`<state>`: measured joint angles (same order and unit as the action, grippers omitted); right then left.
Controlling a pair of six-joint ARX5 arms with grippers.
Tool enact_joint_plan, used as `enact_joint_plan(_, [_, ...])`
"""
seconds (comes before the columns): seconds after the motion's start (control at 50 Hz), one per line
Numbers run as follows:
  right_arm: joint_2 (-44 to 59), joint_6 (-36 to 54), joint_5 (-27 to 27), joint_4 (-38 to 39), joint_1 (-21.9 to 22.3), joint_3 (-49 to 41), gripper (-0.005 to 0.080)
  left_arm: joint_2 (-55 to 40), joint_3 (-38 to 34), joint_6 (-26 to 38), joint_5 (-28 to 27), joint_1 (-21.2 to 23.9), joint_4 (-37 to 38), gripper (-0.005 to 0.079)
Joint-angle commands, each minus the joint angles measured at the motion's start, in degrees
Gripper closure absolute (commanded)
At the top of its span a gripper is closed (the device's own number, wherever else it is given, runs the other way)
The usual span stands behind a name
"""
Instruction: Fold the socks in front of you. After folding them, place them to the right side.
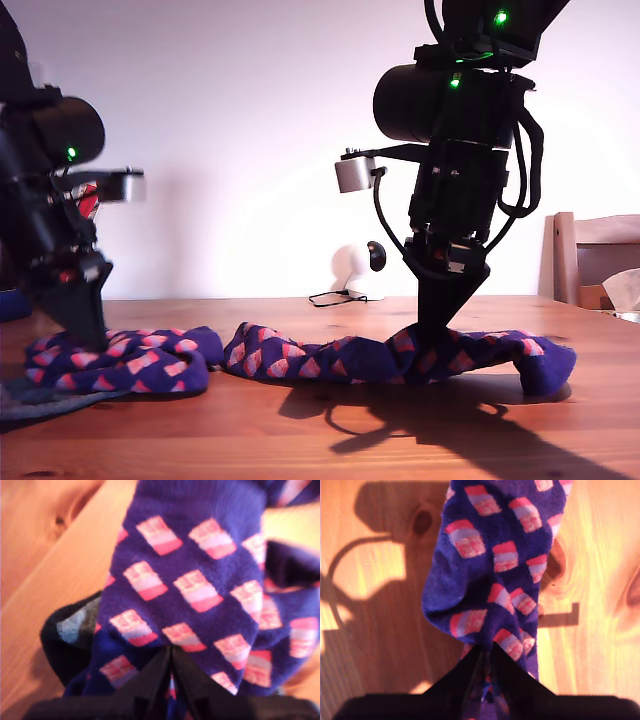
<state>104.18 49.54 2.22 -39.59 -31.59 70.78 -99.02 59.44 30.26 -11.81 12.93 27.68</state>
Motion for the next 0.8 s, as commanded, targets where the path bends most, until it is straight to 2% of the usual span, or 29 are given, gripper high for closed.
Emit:
enact_joint_plan(0.0, [1.20, -0.26, 0.17, -0.15, -0.26, 0.28, 0.0747, 1.57, -1.18, -0.68, -1.95, -0.02, 0.00, 0.0721])
enact_joint_plan(0.14, [1.20, -0.24, 0.17, -0.11, -0.28, 0.28, 0.0747, 1.68, -0.96, -1.60, -4.61, -0.11, -0.02, 0.0640])
enact_joint_plan(0.26, [1.20, -0.24, 0.20, -0.09, -0.28, 0.28, 0.0747, 1.68, -0.31, -2.43, -6.25, -0.20, -0.15, 0.0627])
enact_joint_plan(0.38, [1.20, -0.26, 0.20, -0.15, -0.28, 0.28, 0.0747, 1.68, 0.37, -5.29, -13.00, -0.17, -2.43, 0.0628])
enact_joint_plan(0.44, [1.20, -0.28, 0.20, -0.20, -0.28, 0.28, 0.0747, 1.68, 0.37, -7.21, -17.84, -0.09, -4.81, 0.0653])
enact_joint_plan(0.52, [1.20, -0.28, 0.28, -0.24, -0.28, 0.28, 0.0747, 1.62, 0.37, -7.87, -21.62, 0.52, -8.39, 0.0765])
enact_joint_plan(0.78, [1.20, -1.64, 0.87, -1.57, -0.39, 0.28, 0.0761, -1.40, 0.37, -11.28, -25.29, 3.45, -17.38, 0.0764])
